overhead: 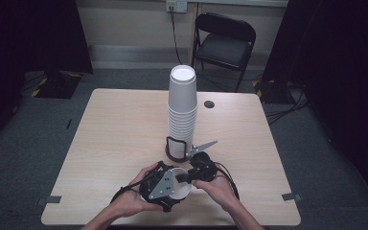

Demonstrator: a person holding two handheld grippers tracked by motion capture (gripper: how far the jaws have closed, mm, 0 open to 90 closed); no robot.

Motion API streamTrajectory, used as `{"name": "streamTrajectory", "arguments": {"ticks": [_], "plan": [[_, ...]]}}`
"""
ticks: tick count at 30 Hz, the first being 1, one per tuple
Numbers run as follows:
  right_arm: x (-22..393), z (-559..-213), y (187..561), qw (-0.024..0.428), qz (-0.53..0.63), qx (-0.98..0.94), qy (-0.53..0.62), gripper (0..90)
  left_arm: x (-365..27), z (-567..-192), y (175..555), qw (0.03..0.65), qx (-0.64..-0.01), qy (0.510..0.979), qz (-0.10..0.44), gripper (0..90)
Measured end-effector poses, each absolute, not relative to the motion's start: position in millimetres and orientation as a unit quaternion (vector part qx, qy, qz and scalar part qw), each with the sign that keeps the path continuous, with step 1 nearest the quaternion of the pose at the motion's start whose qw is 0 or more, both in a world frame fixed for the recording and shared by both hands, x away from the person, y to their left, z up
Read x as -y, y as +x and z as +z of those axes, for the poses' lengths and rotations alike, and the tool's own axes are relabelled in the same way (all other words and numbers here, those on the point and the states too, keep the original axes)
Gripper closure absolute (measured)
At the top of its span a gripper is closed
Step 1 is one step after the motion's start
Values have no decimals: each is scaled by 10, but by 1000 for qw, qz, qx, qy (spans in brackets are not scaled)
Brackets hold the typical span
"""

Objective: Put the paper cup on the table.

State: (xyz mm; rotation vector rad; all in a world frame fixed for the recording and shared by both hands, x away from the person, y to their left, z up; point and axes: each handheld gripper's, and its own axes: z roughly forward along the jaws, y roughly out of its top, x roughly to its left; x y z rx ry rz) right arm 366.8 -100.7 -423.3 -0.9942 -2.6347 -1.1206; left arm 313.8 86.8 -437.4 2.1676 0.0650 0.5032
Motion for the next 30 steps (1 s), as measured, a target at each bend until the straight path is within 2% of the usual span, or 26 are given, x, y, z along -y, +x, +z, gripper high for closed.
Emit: {"name": "streamTrajectory", "arguments": {"ticks": [23,30], "plan": [[1262,-4154,3641,33,-430,835,-341,621,-1037,-4395,3353,469,-125,860,157,113],[1375,-4085,3646,9,-460,816,-350,567,-1141,-4402,3408,485,-169,846,142,113]]}}
